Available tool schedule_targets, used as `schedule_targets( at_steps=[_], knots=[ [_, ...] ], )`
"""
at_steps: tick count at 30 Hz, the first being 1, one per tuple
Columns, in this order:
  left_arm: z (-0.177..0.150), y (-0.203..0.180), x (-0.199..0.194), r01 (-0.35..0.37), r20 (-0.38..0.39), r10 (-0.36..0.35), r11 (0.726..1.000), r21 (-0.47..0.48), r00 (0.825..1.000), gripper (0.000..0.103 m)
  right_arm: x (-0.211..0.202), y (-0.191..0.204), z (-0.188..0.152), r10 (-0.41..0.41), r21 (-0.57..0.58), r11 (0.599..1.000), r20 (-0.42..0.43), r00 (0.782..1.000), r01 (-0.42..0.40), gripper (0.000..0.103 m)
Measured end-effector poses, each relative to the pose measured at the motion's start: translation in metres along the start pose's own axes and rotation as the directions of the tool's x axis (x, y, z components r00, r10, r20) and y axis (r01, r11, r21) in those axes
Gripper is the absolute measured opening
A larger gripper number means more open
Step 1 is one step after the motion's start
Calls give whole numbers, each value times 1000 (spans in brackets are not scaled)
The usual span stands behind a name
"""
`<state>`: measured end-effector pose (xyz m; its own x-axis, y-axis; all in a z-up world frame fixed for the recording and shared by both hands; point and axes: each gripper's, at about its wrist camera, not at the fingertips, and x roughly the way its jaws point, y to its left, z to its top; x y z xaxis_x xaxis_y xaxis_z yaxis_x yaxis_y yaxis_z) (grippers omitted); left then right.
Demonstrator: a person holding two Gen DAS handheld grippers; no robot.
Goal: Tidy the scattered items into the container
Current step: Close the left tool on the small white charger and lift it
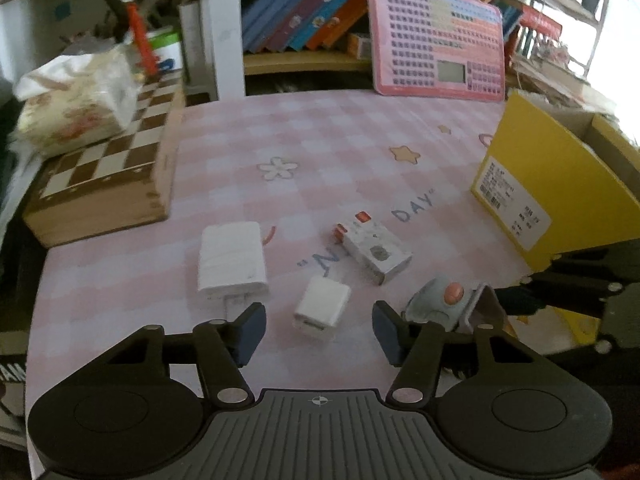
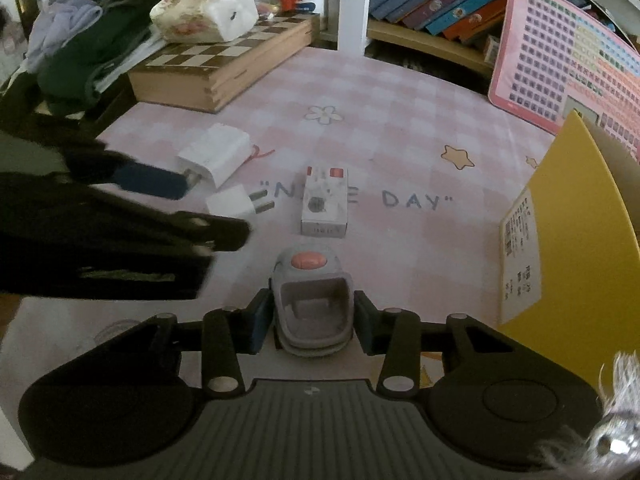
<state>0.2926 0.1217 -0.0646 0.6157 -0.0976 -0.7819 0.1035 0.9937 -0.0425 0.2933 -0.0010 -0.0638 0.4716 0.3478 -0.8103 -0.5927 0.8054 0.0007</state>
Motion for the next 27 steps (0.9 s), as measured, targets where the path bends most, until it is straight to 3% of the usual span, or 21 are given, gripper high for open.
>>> schedule_targets(
  at_steps=[8, 11, 27],
  knots=[
    [0, -12, 19, -40, -16, 41, 997, 62, 999, 43, 4, 0, 1, 9, -18, 1000, -7, 1000, -9, 41],
    [1, -11, 18, -35, -4, 36, 997, 65, 999, 31, 8, -1, 2, 20, -8, 1000, -16, 1000, -20, 42],
    [-15, 6, -40, 11, 42, -9, 999, -35, 999, 31, -1, -1, 4, 60, -1, 998, -1, 998, -60, 38]
  ],
)
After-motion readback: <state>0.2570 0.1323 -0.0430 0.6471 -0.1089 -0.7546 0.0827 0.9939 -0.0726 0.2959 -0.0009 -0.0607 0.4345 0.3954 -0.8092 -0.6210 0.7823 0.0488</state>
